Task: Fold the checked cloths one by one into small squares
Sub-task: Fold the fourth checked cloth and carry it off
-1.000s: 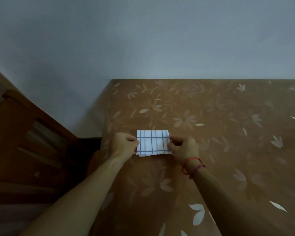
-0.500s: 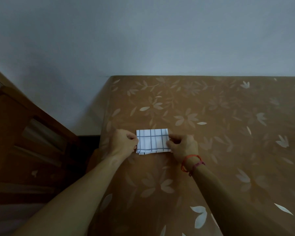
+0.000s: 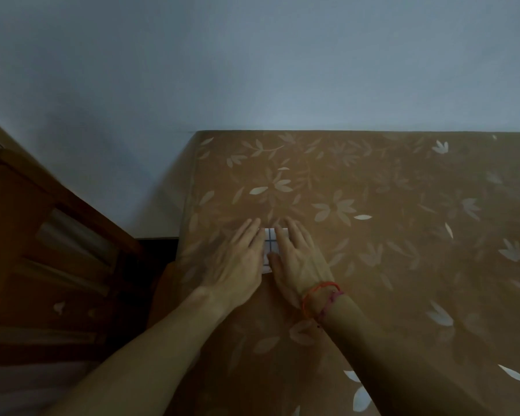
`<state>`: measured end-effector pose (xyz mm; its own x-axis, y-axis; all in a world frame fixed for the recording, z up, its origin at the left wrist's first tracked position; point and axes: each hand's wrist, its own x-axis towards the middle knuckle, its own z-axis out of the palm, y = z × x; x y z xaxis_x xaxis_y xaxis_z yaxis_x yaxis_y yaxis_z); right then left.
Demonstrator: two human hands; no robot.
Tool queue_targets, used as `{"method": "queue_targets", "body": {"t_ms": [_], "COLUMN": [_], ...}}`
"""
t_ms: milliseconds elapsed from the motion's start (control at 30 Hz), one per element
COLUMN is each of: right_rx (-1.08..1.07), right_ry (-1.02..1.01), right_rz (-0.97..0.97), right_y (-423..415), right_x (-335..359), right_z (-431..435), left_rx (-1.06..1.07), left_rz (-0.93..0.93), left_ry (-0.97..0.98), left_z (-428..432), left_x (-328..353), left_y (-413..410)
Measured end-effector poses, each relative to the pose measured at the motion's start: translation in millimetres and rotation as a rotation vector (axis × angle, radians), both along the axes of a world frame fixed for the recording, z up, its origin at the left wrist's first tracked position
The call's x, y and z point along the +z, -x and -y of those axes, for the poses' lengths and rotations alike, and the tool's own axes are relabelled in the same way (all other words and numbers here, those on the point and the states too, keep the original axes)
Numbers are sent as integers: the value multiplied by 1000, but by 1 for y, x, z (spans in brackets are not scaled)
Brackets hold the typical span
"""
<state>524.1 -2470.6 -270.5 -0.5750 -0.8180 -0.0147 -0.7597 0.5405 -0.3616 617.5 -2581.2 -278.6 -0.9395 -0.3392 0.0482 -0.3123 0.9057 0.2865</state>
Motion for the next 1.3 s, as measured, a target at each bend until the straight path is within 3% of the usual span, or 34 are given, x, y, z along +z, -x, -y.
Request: {"method": "queue_targets", "body": {"t_ms": [333,833,1100,1300], "right_rx": [112,282,286,213], "right_ry": [-67,-94,-161,-299], "right_rz": [-48,-16,-121,-149], "right_y": [5,10,19,43], "right_x": [-22,-22,-28,-21], "right_z": [9,11,0,-26], "left_rx": [-49,-86,-76,-104], "left_rz": [108,110,92,137], "left_ry": [77,-50,55,23], "left_z": [9,5,7,11], "left_x": [-10,-15,-22,-20], "left_y": [3,-7,-8,-9]}}
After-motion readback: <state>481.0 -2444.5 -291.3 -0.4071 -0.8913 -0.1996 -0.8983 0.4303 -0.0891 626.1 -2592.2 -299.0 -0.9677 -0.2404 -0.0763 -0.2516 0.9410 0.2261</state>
